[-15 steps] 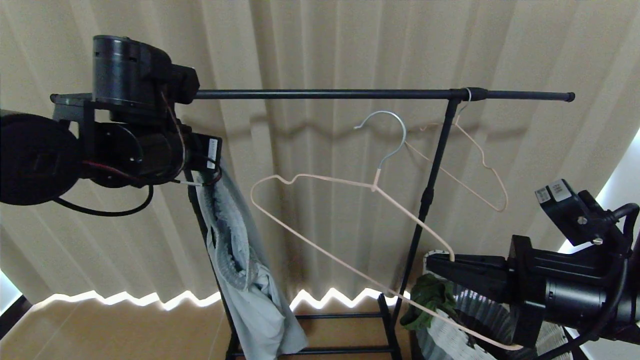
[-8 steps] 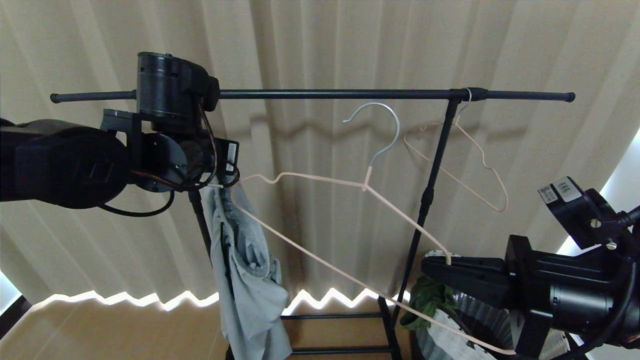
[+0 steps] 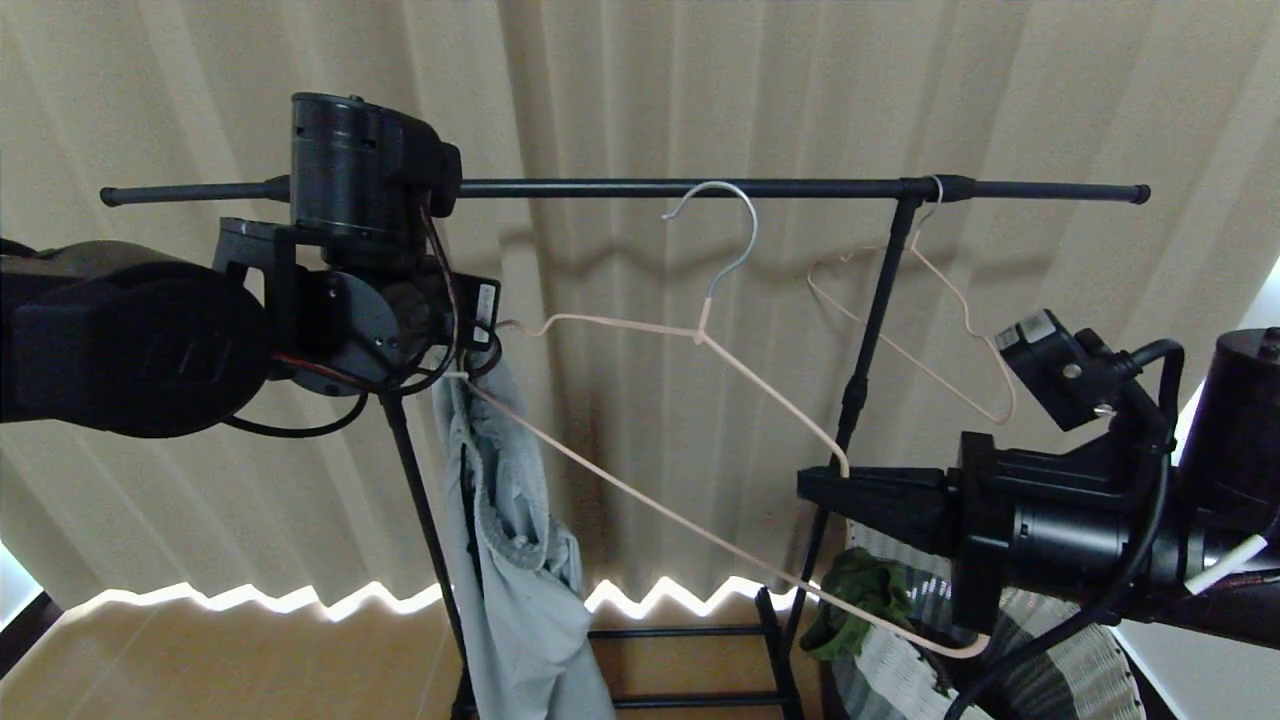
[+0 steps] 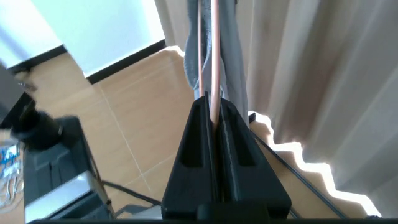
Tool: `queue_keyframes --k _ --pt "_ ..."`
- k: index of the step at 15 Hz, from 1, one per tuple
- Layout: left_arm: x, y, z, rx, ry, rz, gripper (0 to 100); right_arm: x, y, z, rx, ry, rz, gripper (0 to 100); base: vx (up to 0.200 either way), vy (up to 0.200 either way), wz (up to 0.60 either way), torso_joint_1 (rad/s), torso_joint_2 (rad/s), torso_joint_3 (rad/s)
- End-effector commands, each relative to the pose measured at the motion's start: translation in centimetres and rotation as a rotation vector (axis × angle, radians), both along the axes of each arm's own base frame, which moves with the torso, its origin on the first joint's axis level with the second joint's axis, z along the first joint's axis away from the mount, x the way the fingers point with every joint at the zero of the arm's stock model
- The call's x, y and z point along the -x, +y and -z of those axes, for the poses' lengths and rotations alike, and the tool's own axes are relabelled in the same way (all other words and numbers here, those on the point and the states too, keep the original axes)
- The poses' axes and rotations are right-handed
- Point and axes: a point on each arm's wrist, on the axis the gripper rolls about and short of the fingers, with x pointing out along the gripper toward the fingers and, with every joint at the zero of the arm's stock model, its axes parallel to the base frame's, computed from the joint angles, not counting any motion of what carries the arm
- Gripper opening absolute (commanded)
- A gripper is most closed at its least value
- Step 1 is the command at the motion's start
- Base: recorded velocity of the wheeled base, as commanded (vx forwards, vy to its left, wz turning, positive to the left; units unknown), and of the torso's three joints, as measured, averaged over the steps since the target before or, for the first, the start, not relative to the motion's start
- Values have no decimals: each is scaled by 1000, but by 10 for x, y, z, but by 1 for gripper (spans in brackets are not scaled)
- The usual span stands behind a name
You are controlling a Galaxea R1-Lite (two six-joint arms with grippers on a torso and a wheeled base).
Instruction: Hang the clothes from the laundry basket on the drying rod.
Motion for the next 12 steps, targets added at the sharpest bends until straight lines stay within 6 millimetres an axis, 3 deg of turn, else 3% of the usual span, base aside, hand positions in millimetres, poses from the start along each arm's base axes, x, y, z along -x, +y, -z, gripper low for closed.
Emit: queue_keyframes --k 1,4,8,12 --pt "7 4 -4 4 -7 -1 0 -8 5 2 1 12 8 0 0 0 0 0 0 0" --pt "10 6 2 -11 7 -22 0 -14 12 3 -50 13 34 0 0 0 0 0 0 0" --pt "9 5 0 -7 -21 -51 0 -5 38 13 -41 52 14 0 0 0 0 0 0 0" --pt "16 -4 -1 -3 -24 -18 0 -22 56 22 -24 57 46 0 0 0 0 0 0 0"
